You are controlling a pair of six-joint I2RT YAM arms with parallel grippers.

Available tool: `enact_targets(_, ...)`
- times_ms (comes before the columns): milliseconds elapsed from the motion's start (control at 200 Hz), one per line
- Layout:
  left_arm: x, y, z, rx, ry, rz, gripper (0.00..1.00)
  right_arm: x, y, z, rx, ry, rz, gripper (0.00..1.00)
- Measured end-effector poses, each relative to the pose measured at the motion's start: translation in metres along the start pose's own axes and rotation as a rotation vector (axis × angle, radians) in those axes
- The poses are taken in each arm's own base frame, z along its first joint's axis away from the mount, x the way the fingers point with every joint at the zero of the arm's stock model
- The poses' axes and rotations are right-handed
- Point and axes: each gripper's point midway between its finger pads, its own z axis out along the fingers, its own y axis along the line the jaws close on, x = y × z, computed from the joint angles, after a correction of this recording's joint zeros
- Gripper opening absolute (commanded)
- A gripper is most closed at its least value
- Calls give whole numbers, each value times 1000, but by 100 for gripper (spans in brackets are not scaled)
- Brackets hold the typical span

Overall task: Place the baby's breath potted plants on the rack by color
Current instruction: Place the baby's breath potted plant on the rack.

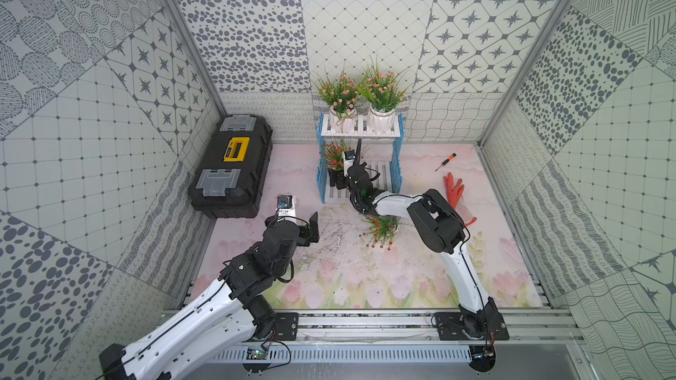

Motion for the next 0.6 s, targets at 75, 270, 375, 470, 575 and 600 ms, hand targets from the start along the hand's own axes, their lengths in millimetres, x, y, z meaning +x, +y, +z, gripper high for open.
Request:
enact_targets(75, -1, 0, -1, 1, -3, -2, 98, -1, 0, 0, -2, -1, 4, 84)
enact_targets(270, -3, 1, -2, 1, -12, -7, 98, 6, -3, 1, 2, 32, 14, 86)
enact_targets(375, -4, 2, -4, -1, -19, -10, 98, 11, -4, 1, 3, 52, 14, 90)
enact_targets(470, -6, 4, -5, -5, -27, -14, 98, 16, -5, 1, 5, 71, 19, 93)
enact_targets(575, -8, 5, -7, -9, -35, -18, 98, 15, -3, 2, 2, 93, 24, 94)
enact_targets(600, -8, 6, -7, -10, -36, -18, 98, 14, -2, 2, 0, 97, 26, 96)
